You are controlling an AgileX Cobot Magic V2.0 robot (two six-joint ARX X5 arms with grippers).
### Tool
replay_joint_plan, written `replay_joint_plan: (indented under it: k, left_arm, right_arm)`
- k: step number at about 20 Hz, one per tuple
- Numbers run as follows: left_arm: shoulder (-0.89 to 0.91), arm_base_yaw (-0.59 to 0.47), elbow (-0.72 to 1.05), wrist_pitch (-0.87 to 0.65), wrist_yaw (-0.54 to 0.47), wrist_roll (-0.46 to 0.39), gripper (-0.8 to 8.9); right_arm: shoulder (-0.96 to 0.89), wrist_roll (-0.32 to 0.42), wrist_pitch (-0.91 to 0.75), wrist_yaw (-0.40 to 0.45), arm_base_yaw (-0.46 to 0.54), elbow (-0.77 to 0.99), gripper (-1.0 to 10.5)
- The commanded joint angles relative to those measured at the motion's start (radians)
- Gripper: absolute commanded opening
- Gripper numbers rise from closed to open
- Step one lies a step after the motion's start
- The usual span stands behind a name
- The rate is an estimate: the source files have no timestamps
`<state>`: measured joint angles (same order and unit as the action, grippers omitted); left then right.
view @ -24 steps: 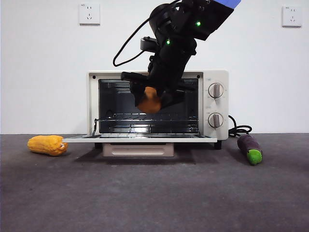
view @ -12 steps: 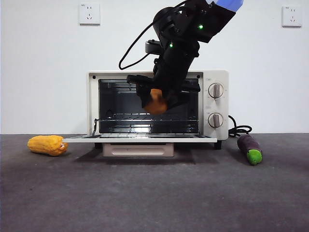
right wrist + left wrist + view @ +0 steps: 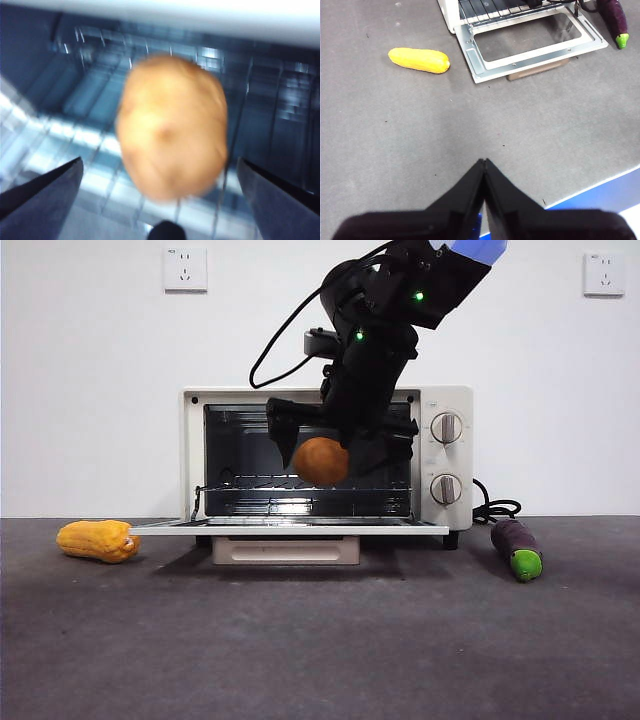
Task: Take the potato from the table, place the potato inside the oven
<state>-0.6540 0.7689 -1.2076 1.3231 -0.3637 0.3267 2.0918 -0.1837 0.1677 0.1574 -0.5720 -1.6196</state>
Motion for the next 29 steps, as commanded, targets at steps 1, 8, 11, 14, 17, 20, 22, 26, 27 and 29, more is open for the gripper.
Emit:
replay_joint_plan:
  k: [1, 8, 11, 14, 17, 20, 22, 26, 27, 29]
  left_arm:
    - [0.004, 0.003, 0.004, -0.004, -0.003, 0.01, -0.06]
    - [0.004, 0.002, 0.004, -0.004, -0.003, 0.01, -0.06]
    - [-0.012, 0.003, 0.004, -0.004, -0.025, 0.01, -0.05]
    - [-0.056, 0.002, 0.004, -0.005, -0.133, 0.01, -0.05]
    - [-0.134, 0.002, 0.004, -0.055, -0.164, -0.009, -0.05]
    - [-0.241, 0.002, 0.004, -0.165, -0.151, -0.079, -0.06]
    - [-0.335, 0.0, 0.004, -0.216, -0.105, -0.131, -0.06]
    - [-0.515, -0.091, 0.004, -0.32, 0.064, -0.237, -0.07]
    - [-0.556, -0.132, 0.004, -0.358, 0.159, -0.254, -0.07]
    - [-0.628, -0.227, 0.004, -0.425, 0.346, -0.259, -0.08]
  right_arm:
    - [0.02, 0.001, 0.132, 0.0, -0.005, -0.053, 5.2]
    - [-0.168, -0.011, 0.481, -0.066, -0.008, -0.077, 5.1]
    - [-0.294, 0.006, 0.677, -0.077, -0.045, -0.077, 4.5]
    - [-0.433, 0.044, 0.781, -0.076, -0.122, -0.077, 2.1]
    - [-0.578, 0.055, 0.846, -0.044, -0.214, -0.077, 0.6]
    - [-0.714, 0.027, 0.941, 0.09, -0.283, -0.077, 0.6]
    - [-0.796, -0.003, 1.041, 0.201, -0.31, -0.077, 0.2]
    - [-0.937, -0.036, 1.192, 0.282, -0.319, -0.077, -0.1]
    - [-0.972, -0.045, 1.206, 0.282, -0.319, -0.077, -0.1]
    - [-1.045, -0.061, 1.208, 0.277, -0.319, -0.077, -0.1]
